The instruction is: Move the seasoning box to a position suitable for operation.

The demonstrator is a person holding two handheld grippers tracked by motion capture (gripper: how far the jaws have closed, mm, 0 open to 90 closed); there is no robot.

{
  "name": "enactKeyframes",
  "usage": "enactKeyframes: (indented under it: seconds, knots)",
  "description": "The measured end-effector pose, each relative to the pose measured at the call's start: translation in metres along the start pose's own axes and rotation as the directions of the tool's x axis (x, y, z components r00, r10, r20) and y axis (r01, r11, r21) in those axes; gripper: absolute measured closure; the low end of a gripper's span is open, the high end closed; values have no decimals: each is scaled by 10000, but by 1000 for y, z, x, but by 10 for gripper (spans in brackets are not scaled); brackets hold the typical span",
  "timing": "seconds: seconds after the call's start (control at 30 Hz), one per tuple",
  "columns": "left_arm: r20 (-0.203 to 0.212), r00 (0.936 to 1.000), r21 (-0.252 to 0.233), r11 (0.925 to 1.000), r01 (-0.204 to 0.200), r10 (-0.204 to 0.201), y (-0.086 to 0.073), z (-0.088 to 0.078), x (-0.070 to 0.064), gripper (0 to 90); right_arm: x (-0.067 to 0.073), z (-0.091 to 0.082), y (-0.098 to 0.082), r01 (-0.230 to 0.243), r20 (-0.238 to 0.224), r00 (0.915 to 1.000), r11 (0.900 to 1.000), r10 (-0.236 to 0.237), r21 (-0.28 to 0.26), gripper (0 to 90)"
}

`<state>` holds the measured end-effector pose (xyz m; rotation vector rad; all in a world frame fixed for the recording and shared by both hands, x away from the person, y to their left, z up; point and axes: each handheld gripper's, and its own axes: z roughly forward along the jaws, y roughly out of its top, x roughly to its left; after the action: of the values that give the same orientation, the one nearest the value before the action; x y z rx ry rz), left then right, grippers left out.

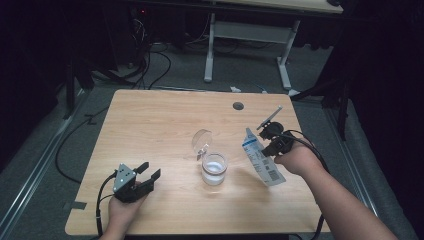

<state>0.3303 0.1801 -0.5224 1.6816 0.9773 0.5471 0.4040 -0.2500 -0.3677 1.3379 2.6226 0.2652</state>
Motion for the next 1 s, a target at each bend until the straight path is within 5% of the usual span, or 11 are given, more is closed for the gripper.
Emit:
enactKeyframes:
  seconds: [0.33,0.63,1.0]
  knots:
    - [-29,10000,11,10000,79,-79,0,0,0,449,-9,8,-11,-374,-57,9993,9992,373,-153,896]
    - [-48,10000,-60,10000,73,-73,0,-2,3,436,-13,5,-20,-654,116,9977,9914,672,-1129,896]
    - [-95,9997,-162,9996,237,-239,0,-5,7,434,-5,7,-35,-927,484,9927,9556,1105,-2797,897]
